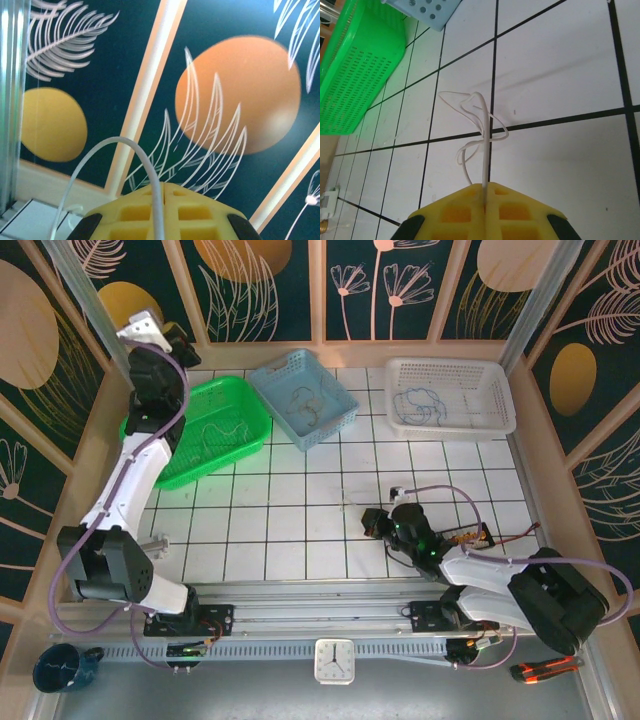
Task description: Untangle the cables
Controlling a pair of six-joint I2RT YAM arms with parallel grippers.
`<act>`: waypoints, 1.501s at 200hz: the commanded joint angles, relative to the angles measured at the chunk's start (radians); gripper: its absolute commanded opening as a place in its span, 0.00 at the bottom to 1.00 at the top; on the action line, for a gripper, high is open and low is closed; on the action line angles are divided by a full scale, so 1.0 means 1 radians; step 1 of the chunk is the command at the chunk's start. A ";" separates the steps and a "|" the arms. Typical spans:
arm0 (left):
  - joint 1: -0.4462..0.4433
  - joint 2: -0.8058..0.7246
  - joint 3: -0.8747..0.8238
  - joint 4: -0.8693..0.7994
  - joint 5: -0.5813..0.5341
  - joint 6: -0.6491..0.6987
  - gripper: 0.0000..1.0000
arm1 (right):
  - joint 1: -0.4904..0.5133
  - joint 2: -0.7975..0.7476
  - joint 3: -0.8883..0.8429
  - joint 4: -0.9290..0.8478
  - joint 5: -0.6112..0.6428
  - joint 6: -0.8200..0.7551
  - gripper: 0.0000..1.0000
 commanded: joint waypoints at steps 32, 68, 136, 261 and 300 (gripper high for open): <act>0.020 -0.069 -0.311 0.155 -0.064 -0.019 0.00 | 0.005 -0.044 0.109 -0.064 -0.033 -0.073 0.00; 0.023 -0.066 -0.403 0.186 -0.032 -0.055 0.09 | 0.003 -0.040 0.150 -0.085 -0.050 -0.096 0.00; 0.023 -0.092 -0.331 0.083 -0.019 -0.070 0.99 | -0.002 -0.043 0.185 -0.096 -0.068 -0.115 0.00; -0.304 -0.204 -0.673 0.288 0.401 -0.476 0.99 | -0.234 -0.159 0.200 -0.037 -0.368 -0.040 0.00; -0.468 -0.113 -0.716 0.447 0.389 -0.571 0.94 | -0.264 -0.160 0.225 0.061 -0.470 0.055 0.00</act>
